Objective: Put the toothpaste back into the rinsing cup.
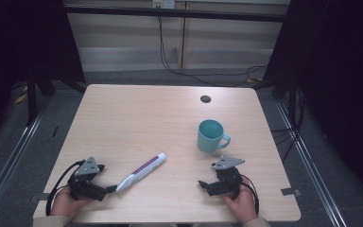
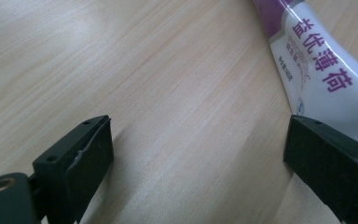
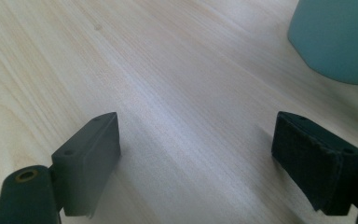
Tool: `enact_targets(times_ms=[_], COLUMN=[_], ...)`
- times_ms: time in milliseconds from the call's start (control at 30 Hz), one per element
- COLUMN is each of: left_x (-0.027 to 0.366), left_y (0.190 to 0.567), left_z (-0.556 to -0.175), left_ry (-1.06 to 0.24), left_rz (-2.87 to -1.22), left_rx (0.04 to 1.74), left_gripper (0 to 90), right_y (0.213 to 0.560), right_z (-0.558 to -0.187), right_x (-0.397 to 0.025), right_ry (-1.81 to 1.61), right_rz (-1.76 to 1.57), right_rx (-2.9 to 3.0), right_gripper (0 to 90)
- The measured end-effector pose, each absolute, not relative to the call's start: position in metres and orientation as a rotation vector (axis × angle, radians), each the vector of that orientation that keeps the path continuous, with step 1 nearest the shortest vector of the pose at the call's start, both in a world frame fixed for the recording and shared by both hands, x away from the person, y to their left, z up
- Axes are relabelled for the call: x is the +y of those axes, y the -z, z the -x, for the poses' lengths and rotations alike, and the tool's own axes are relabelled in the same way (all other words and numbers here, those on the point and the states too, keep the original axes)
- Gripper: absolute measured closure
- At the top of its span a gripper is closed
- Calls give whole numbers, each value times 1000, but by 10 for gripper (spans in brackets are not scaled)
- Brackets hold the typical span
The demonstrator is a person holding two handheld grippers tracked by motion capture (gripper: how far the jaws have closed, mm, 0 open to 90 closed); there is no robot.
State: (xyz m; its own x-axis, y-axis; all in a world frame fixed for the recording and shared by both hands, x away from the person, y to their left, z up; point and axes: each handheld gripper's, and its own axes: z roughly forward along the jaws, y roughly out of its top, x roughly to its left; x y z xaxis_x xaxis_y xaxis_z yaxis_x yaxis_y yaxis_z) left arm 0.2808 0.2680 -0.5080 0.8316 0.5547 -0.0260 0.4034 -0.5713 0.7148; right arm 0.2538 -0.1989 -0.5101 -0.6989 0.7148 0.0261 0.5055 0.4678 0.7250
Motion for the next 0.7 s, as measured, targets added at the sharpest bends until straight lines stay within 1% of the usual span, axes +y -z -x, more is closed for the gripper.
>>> enact_targets(times_ms=[133,233,300,467,600,700], left_x=[265,263,263,259,256,249], left_y=[505,502,499,490,476,467], left_z=[-281,-281,-280,-276,-273,-274], left_ry=[-258,-250,-229,-208,-191,-193], left_rz=[-2280,-2293,-2313,-2359,-2317,-2306], left_rx=[723,750,754,767,761,762], left_gripper=[91,120,160,205,233,221], right_y=[510,510,510,510,510,510], right_z=[-254,-254,-254,-254,-254,-254], right_x=[-199,-199,-199,-199,-199,-199], right_ry=[-1063,-1063,-1062,-1063,-1063,-1064], right_rz=[-1044,-1043,-1045,-1042,-1042,-1042], right_rx=[2438,2438,2438,2438,2438,2438], right_gripper=[147,147,147,147,147,147])
